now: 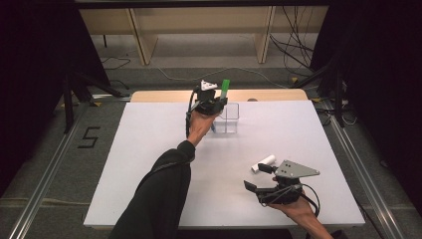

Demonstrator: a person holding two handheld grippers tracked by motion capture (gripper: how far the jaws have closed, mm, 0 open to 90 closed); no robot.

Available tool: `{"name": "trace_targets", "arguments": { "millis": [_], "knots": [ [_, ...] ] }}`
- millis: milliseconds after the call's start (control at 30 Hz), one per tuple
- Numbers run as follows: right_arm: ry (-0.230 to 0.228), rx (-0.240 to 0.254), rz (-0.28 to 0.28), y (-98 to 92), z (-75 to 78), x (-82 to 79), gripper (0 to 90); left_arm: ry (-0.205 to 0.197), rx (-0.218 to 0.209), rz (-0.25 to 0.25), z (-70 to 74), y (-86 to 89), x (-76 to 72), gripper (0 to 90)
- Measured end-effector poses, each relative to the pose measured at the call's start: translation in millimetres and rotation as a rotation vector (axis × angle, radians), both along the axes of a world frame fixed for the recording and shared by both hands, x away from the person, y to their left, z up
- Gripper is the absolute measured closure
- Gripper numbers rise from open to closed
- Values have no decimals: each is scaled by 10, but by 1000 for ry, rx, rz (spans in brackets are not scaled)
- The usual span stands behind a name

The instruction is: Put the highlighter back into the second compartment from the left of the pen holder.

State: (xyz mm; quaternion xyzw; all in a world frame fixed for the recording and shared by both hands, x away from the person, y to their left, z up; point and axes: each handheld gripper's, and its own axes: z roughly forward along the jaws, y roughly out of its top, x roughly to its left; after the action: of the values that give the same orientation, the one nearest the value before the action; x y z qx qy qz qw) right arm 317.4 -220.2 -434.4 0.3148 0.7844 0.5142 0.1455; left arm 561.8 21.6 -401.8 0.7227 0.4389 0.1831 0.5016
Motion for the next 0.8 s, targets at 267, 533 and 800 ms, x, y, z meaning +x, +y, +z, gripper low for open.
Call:
{"name": "trace_targets", "arguments": {
  "millis": [267,533,800],
  "knots": [
    [0,-1,1,0,-1,0,232,2,-6,13,-18,4,17,754],
    [-1,-1,3,3,-2,0,232,16,-5,24,-70,5,40,753],
    [0,-2,4,3,-4,-1,234,29,9,24,-98,-10,47,752]
  ]
}}
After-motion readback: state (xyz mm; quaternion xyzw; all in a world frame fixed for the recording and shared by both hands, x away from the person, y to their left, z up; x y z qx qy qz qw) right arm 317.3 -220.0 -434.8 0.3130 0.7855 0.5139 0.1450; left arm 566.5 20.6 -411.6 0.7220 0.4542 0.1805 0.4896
